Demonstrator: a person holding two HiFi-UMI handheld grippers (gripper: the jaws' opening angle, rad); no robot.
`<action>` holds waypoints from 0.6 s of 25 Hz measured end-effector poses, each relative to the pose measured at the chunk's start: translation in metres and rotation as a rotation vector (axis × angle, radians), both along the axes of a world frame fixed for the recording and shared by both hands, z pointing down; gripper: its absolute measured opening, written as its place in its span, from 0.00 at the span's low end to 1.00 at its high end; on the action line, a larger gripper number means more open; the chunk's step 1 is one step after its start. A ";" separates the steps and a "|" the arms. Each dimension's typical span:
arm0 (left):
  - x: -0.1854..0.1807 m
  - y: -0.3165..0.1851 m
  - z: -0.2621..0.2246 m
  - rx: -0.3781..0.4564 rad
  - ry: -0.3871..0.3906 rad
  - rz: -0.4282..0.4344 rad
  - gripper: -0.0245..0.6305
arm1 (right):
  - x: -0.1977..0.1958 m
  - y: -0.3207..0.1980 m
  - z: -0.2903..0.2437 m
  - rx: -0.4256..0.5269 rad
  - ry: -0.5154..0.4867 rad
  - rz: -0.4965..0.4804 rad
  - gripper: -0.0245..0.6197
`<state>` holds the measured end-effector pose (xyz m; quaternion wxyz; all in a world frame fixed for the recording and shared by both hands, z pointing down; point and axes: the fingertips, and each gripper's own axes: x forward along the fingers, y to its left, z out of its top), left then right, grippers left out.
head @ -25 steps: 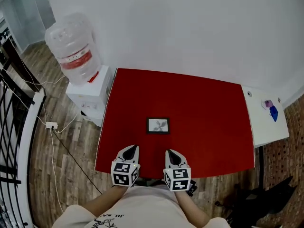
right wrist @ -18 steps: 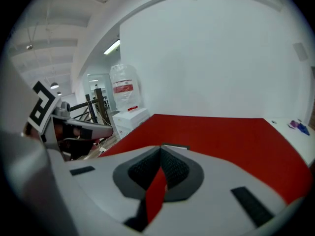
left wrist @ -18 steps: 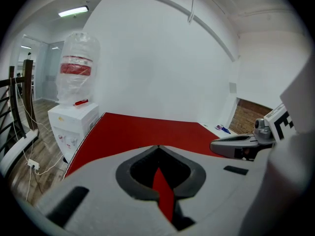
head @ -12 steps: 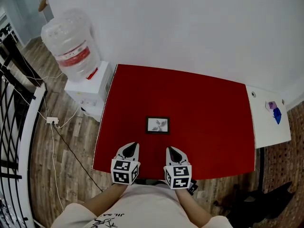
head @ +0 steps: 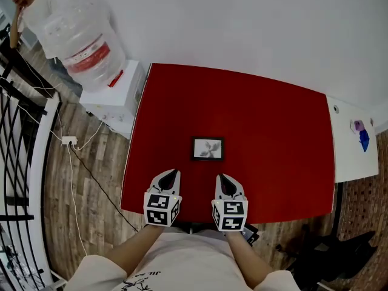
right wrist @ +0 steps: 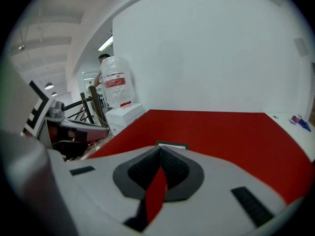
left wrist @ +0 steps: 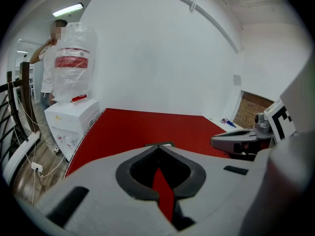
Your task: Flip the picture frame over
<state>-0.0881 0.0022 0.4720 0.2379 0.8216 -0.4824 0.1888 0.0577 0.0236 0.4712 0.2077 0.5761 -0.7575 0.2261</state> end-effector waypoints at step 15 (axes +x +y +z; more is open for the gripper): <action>-0.011 -0.036 0.055 -0.052 -0.025 -0.007 0.05 | -0.027 -0.064 0.066 -0.076 -0.021 0.039 0.05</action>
